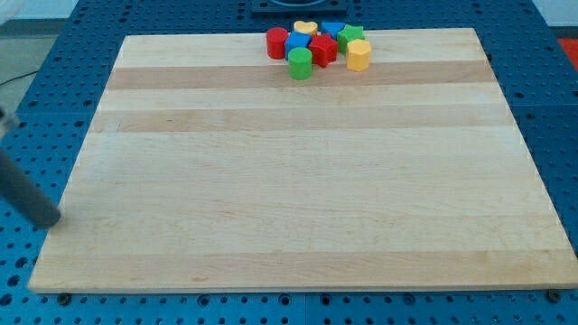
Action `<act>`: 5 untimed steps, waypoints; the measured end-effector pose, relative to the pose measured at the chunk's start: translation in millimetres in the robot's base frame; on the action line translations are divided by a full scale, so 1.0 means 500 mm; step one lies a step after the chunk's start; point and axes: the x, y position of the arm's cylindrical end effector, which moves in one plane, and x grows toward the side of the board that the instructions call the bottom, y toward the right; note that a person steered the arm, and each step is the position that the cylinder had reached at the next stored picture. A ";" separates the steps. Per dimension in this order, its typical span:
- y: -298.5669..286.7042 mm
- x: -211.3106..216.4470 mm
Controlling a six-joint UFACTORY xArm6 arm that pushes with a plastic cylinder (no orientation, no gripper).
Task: Move your arm to the bottom left corner
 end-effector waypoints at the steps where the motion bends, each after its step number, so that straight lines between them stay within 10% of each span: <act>1: 0.000 -0.211; 3: 0.006 -0.667; 5: 0.008 -0.635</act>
